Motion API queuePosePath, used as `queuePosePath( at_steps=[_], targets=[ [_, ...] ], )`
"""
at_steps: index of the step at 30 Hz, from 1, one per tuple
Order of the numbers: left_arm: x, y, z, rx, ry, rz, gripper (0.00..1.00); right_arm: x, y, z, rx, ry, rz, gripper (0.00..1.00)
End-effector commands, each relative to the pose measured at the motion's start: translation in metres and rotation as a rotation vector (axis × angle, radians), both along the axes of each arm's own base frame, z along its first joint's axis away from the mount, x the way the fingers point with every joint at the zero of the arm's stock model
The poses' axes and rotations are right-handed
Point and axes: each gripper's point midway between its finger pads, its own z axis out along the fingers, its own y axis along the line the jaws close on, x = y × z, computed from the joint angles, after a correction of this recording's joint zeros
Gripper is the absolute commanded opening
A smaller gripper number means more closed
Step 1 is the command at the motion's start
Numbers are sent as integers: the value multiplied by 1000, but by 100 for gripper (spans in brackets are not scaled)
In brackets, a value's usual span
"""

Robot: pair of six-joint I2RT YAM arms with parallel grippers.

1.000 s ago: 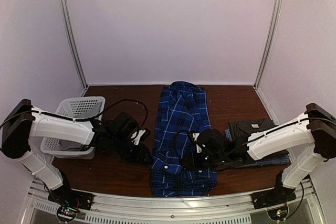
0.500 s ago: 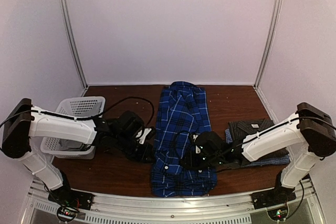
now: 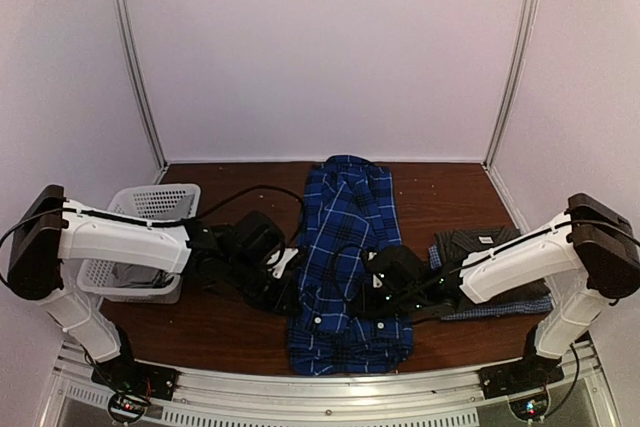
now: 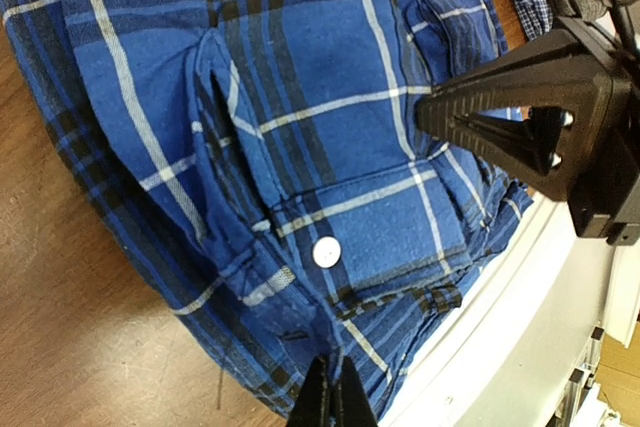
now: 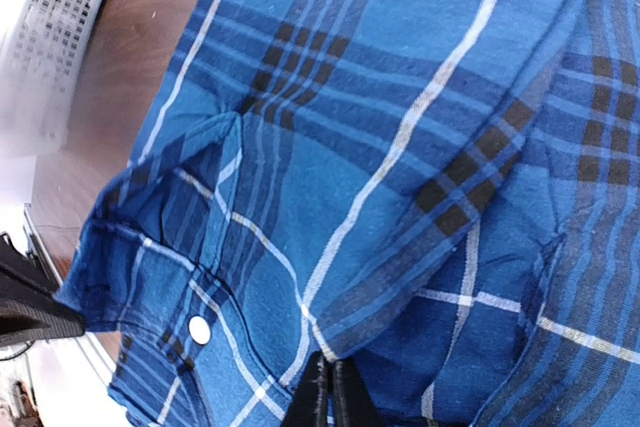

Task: Fold and stack the long sleeve shirts
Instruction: Adjust the sleeve of the rectangle-folded shirt.

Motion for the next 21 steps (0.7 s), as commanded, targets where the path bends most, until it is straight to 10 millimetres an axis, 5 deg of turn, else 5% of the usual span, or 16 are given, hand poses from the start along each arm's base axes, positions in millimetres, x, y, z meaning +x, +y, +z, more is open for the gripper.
queuePosePath(
  at_steps=[1,10,21],
  targets=[
    [-2,-8,8,-23,2,-35,0,12,-3,15,-7,-44,-25,2],
    [-12,-14,22,-41,23,-86,0,14,-12,25,-49,-55,-19,0],
    [-28,-6,-1,-5,66,-93,0,-2,-25,12,-64,-8,-2,1]
  ],
)
